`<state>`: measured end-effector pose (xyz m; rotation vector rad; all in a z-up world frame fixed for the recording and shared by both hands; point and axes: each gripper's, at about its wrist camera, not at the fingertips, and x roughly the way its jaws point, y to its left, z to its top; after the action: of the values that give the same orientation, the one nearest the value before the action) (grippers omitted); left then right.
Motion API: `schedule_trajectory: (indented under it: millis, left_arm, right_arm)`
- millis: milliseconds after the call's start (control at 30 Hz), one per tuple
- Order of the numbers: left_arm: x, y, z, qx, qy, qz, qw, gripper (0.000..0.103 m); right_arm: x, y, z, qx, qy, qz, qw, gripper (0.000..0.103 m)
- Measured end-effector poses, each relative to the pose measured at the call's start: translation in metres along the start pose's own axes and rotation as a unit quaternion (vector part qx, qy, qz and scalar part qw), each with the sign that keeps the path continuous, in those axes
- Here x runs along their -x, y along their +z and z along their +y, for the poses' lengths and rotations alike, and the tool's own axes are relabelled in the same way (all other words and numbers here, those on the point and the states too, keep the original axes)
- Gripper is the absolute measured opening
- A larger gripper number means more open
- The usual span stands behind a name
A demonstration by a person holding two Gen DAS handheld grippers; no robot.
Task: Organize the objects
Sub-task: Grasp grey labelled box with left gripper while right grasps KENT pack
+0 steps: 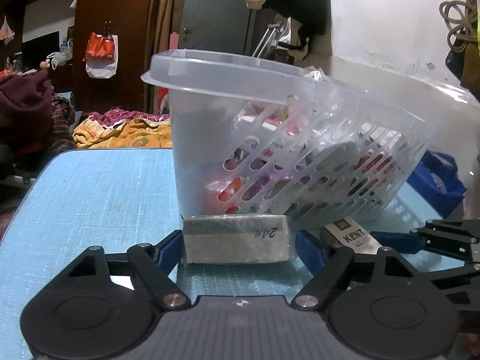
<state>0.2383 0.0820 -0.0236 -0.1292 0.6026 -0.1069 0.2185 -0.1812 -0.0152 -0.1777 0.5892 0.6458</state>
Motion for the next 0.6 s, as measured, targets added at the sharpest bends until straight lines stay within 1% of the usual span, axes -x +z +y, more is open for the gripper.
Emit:
schedule_trajectory:
  millis: [133, 267, 400, 533, 600]
  left_arm:
    - [0.012, -0.003, 0.002, 0.006, -0.015, -0.026, 0.9995, 0.083]
    - [0.036, -0.013, -0.001, 0.000, -0.030, -0.067, 0.9973, 0.083]
    - [0.057, -0.020, -0.002, 0.007, -0.052, -0.100, 0.9936, 0.083]
    - [0.077, -0.024, -0.005, 0.008, -0.065, -0.128, 0.9896, 0.083]
    - [0.082, -0.023, -0.006, 0.001, -0.064, -0.133, 0.9891, 0.083]
  right_arm:
    - [0.007, -0.003, -0.001, -0.001, 0.001, -0.013, 1.000, 0.046]
    - [0.021, -0.006, -0.001, -0.002, 0.004, -0.045, 0.999, 0.045]
    - [0.038, -0.011, -0.002, -0.006, 0.011, -0.076, 0.997, 0.044]
    - [0.058, -0.010, 0.003, -0.007, 0.022, -0.108, 0.994, 0.044]
    - [0.066, -0.007, 0.007, 0.001, 0.022, -0.115, 0.993, 0.044]
